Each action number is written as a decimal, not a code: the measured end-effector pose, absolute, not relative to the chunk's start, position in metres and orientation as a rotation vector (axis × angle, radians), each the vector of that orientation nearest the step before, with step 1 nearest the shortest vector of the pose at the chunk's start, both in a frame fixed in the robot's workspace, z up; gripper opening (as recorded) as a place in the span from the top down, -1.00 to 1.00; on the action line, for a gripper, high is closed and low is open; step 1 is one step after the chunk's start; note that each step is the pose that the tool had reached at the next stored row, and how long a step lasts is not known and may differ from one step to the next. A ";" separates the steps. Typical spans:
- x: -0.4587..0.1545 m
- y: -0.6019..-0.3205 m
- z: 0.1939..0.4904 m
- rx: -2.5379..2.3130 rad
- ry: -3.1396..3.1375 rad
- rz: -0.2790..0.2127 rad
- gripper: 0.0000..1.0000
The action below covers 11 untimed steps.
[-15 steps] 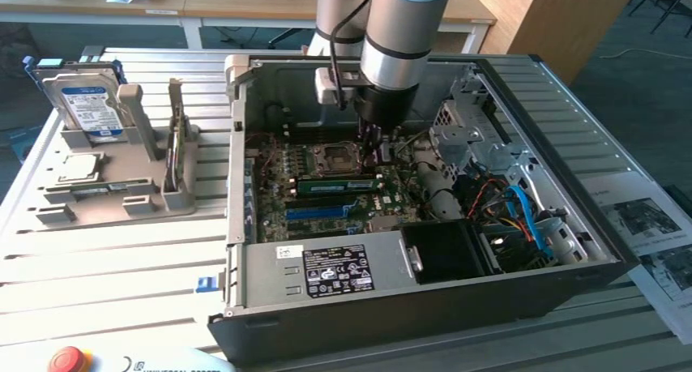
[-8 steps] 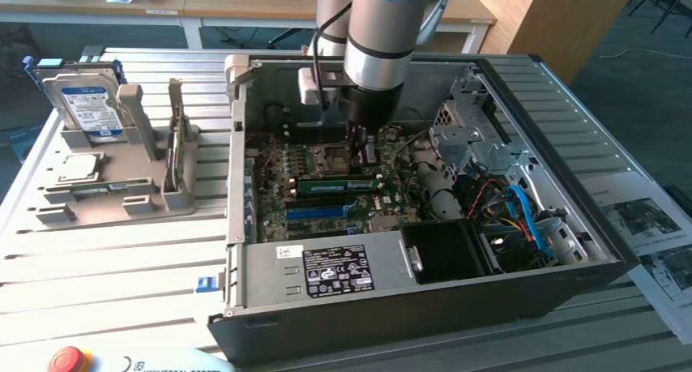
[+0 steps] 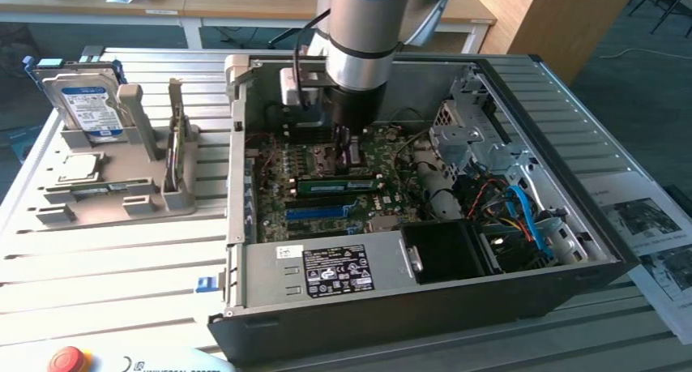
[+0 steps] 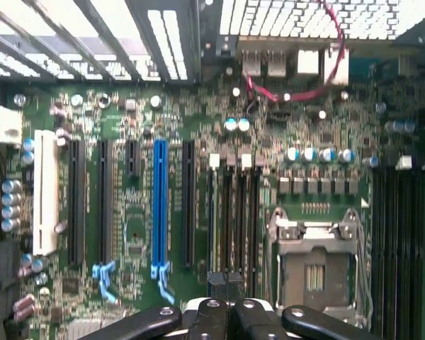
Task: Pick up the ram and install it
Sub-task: 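Press down the ram until it locks into place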
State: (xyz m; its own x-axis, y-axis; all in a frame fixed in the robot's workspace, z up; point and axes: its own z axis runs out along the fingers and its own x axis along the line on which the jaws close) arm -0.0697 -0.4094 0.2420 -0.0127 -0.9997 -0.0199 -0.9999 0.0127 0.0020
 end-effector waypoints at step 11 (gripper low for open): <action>-0.077 -0.410 0.242 -2.198 2.227 0.024 0.80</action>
State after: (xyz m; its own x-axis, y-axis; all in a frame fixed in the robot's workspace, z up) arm -0.0775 -0.4098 0.2421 -0.0128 -0.9997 -0.0196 -0.9999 0.0128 0.0019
